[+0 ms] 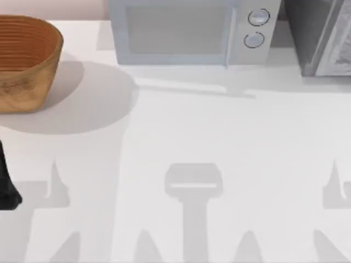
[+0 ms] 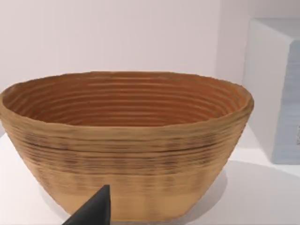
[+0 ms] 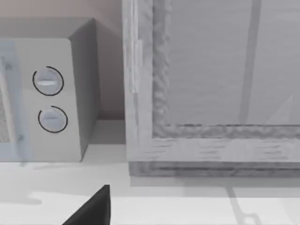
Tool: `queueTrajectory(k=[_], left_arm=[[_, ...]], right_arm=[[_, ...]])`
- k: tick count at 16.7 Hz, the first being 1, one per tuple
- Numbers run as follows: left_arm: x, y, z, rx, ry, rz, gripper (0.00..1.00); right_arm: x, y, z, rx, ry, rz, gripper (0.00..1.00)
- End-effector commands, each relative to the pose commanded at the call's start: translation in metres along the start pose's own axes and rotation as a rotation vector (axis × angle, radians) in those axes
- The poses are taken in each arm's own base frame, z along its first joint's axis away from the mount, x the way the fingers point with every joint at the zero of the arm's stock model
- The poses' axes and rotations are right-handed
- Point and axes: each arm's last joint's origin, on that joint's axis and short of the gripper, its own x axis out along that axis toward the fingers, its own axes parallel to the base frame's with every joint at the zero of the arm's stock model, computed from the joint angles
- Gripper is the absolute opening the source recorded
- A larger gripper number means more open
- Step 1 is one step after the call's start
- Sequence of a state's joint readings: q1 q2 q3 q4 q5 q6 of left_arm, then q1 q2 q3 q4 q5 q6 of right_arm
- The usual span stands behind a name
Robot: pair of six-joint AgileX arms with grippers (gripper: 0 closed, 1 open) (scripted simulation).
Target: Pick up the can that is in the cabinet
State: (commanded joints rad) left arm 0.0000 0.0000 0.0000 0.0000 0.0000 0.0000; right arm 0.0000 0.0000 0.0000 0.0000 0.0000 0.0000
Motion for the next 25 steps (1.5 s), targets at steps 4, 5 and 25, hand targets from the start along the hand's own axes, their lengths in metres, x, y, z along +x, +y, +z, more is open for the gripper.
queueTrajectory(k=[4,5,25], left_arm=[[0.000,0.000,0.000,0.000,0.000,0.000,1.00],[0.000,0.000,0.000,0.000,0.000,0.000,1.00],[0.000,0.000,0.000,0.000,0.000,0.000,1.00]], right_arm=[[0.000,0.000,0.008,-0.001,0.008,0.001,1.00],[0.000,0.001,0.015,-0.002,0.016,0.002,1.00],[0.134,0.042,0.341,-0.001,-0.006,-0.004,1.00]])
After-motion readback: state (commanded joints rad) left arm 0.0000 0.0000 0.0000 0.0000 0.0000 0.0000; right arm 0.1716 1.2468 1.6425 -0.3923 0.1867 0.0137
